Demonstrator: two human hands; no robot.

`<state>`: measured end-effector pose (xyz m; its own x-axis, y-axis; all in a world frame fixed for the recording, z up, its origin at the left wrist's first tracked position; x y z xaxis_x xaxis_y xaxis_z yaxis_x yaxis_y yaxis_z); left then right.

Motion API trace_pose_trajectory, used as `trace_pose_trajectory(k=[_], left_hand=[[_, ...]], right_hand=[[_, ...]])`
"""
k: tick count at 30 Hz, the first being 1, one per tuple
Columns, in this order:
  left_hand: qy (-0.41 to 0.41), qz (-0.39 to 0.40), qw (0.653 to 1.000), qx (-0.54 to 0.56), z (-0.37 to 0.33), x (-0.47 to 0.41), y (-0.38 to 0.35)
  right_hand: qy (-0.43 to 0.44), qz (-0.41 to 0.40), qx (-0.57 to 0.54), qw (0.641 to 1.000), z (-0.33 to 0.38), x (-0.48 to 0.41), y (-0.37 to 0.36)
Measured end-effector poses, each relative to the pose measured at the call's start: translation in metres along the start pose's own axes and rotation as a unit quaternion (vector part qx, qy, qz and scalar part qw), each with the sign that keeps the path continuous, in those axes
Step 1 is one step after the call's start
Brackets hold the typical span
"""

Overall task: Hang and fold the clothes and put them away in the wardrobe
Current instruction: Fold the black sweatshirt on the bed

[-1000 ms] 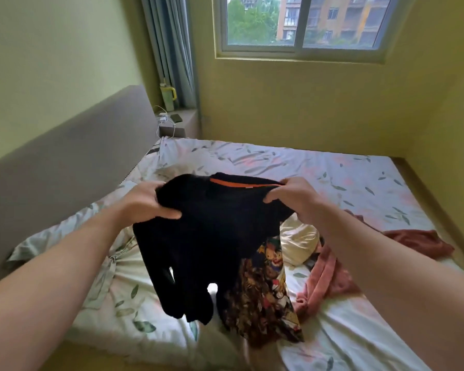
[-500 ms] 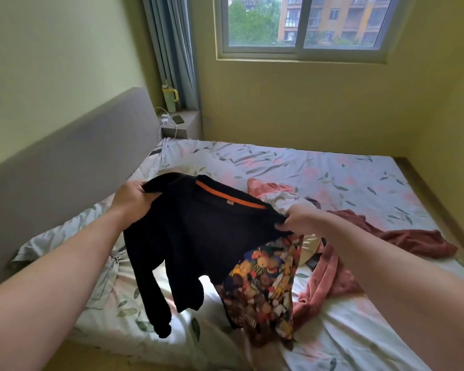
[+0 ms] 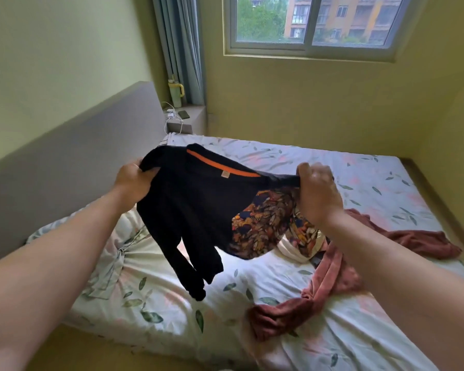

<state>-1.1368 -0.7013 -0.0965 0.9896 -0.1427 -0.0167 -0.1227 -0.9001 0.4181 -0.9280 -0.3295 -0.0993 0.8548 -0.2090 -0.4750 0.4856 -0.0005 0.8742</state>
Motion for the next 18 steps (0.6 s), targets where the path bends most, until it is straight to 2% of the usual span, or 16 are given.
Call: trace_pose_trajectory(k=[3, 6, 8, 10, 12, 15, 18], left_hand=[[-0.006, 0.076, 0.997, 0.011, 0.02, 0.006, -0.005], [-0.002, 0.112, 0.993, -0.045, 0.037, 0.013, -0.011], [-0.003, 0.115, 0.987, -0.112, 0.04, 0.017, -0.012], [0.035, 0.148, 0.983, -0.105, 0.037, 0.024, -0.012], [0.094, 0.201, 0.972, -0.071, 0.036, 0.029, -0.011], [0.195, 0.298, 0.931, -0.077, 0.041, 0.035, -0.007], [0.307, 0.395, 0.849, -0.169, 0.052, 0.046, -0.005]], right_hand=[[-0.045, 0.034, 0.03, 0.998, 0.0, 0.001, -0.007], [-0.168, 0.08, -0.136, 0.973, -0.009, 0.005, -0.02], [-0.201, 0.098, -0.252, 0.942, -0.011, 0.012, -0.026], [-0.204, 0.097, -0.307, 0.924, -0.011, 0.02, -0.028], [-0.237, 0.123, -0.369, 0.89, -0.012, 0.024, -0.032], [-0.319, 0.278, -0.401, 0.812, -0.016, 0.028, -0.042], [-0.362, 0.448, -0.358, 0.735, -0.016, 0.032, -0.043]])
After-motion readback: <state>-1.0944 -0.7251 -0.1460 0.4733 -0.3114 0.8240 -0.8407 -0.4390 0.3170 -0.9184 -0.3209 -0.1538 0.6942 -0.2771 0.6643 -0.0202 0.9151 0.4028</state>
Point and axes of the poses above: each hand's wrist, its own x-axis away from the middle knuckle, its own y-axis out of the back of the hand, z = x × y, the point moved 3 cm from there along -x, towards the middle knuckle, and after that the axes turned 5 degrees about y, right-handed, at the moved point
